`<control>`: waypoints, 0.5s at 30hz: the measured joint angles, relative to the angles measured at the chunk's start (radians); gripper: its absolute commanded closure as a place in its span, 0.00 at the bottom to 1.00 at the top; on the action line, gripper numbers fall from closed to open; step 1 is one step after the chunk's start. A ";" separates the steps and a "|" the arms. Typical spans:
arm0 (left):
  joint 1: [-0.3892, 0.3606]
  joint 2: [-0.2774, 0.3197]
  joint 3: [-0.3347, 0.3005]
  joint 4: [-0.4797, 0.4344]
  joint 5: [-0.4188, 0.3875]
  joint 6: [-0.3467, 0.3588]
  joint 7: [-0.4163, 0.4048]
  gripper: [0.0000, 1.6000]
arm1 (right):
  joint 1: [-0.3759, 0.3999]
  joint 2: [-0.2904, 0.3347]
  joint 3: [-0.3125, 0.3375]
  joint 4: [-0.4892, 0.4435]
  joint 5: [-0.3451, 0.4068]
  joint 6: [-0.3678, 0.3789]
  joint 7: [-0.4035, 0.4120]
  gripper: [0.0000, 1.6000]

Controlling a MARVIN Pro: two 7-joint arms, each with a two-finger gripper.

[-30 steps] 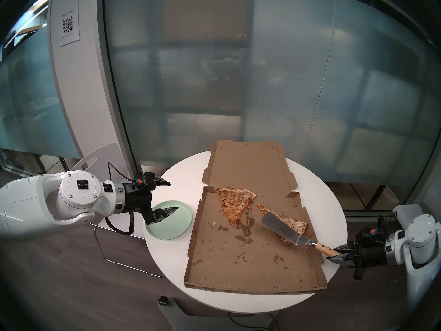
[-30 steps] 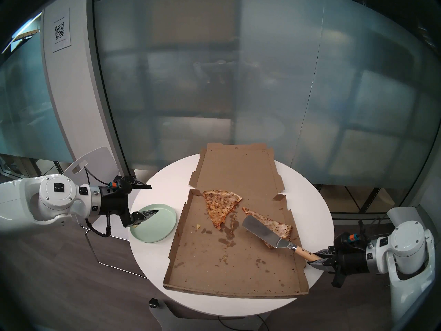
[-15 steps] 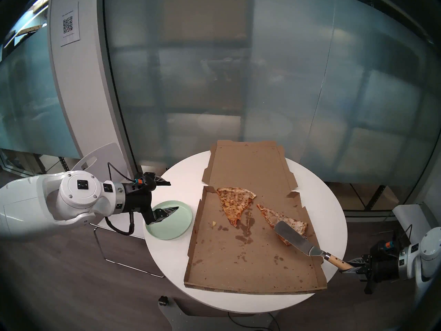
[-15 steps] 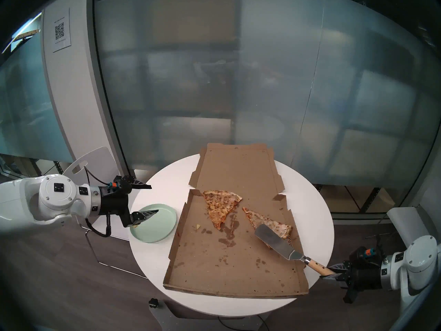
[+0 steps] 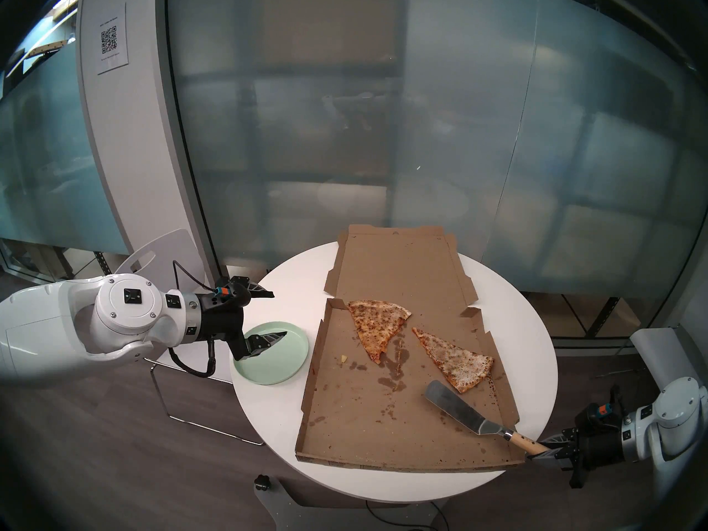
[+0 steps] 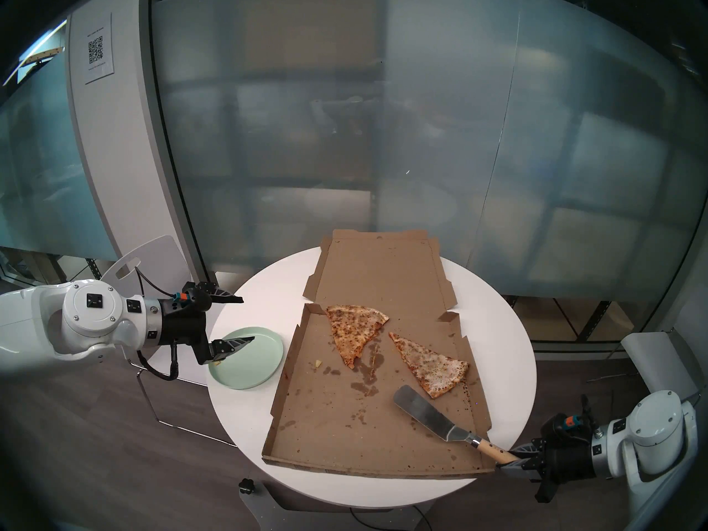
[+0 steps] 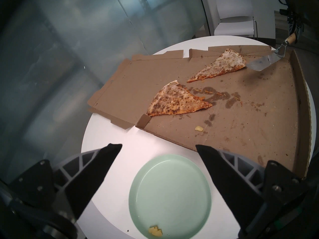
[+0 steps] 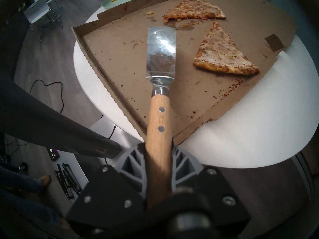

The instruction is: Put pizza slice onto the plate

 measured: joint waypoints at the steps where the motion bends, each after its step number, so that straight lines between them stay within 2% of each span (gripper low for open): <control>1: 0.000 0.000 0.000 0.000 0.000 0.000 0.000 0.00 | 0.008 0.010 -0.011 0.010 -0.001 0.004 -0.005 1.00; 15: -0.001 -0.003 0.000 0.000 0.009 0.000 0.000 0.00 | 0.067 0.085 -0.095 0.068 -0.002 0.034 -0.036 1.00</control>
